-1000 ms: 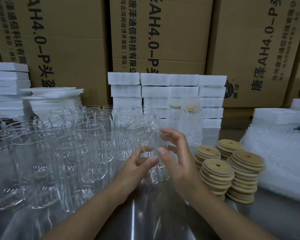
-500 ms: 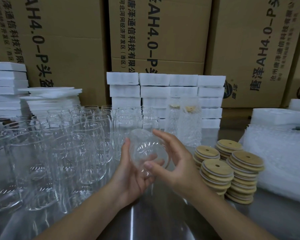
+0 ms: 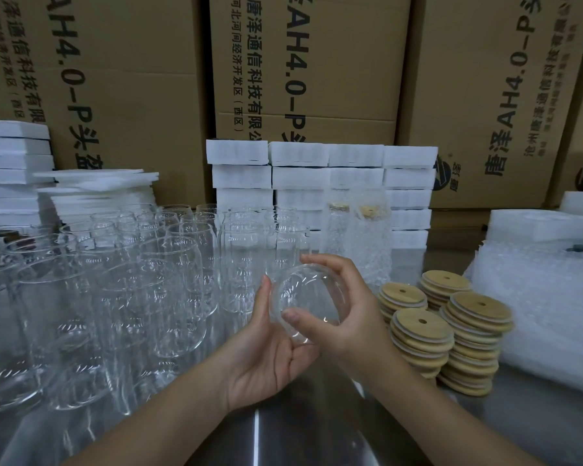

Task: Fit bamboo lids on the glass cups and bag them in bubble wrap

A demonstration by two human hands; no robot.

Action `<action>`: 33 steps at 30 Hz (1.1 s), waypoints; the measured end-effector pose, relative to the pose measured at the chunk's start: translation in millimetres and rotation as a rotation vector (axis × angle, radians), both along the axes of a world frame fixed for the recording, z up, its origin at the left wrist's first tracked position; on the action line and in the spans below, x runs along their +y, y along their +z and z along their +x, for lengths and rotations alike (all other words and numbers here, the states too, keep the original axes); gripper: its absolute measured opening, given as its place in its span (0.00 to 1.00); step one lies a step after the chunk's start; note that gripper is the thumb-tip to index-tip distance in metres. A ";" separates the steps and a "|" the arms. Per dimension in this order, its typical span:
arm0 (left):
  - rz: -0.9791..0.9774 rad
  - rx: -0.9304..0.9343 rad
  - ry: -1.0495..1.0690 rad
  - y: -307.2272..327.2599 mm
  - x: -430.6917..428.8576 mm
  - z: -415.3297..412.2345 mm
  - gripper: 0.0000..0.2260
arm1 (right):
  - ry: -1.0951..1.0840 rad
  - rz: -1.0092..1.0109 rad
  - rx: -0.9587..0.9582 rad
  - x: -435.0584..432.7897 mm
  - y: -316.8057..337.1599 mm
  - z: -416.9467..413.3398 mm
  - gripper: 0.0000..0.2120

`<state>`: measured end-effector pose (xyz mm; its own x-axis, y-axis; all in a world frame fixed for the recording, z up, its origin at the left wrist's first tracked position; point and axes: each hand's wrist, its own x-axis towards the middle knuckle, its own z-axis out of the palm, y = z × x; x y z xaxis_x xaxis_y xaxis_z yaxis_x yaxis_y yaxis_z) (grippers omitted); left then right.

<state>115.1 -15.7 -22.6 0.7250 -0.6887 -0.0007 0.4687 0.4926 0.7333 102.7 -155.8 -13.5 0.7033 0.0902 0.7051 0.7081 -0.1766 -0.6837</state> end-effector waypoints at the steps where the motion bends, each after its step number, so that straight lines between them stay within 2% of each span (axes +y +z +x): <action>1: 0.000 0.004 0.008 -0.1 -0.5 0.1 0.37 | 0.000 0.024 0.011 0.6 -0.5 0.7 0.28; 10: 0.014 0.094 -0.002 0.1 -1.7 1.3 0.46 | 0.032 0.178 0.082 3.5 -0.4 2.6 0.24; 33: 0.039 0.089 0.049 -1.8 -4.0 2.3 0.37 | 0.006 0.254 0.048 4.2 0.6 4.5 0.11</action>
<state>117.4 -19.6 -24.4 0.7538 -0.6505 -0.0928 0.5088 0.4884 0.7089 107.2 -151.6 -12.9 0.7362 -0.0817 0.6718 0.6746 0.0090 -0.7381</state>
